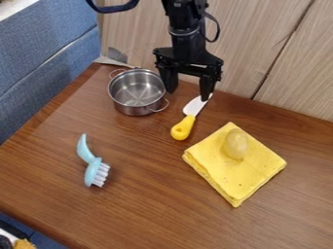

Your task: Moved the yellow object into the silver pot

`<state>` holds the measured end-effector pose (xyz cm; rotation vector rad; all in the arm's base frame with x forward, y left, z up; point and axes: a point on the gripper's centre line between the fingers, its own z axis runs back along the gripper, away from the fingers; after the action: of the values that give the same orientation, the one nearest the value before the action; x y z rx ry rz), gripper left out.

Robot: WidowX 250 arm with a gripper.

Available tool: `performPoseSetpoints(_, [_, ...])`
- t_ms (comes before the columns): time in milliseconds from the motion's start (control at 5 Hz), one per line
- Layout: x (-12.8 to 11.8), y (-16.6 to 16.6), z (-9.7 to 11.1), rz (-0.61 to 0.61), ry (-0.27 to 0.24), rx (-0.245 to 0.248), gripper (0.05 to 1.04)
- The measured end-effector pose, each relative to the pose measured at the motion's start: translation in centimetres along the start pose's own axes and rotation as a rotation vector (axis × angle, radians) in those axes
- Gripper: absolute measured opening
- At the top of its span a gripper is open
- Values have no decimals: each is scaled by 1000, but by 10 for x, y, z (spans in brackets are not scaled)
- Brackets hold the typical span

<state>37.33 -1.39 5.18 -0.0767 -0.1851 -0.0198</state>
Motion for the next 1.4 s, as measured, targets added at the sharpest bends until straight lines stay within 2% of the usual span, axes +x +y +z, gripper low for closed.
performPoseSetpoints(200, [-6, 0, -12, 3, 35, 1, 1001])
performPoseSetpoints(400, [-10, -24, -17, -51, 43, 11, 1001])
performPoseSetpoints(800, [-18, -82, -22, -184, 27, -6, 1001])
performPoseSetpoints(1000, [-14, -100, -22, -248, 11, -43, 1001])
performPoseSetpoints(1200, [-19, -99, -36, -253, 44, -37, 1001])
performPoseSetpoints(1400, [-18, -93, -37, -239, 45, 2, 1001])
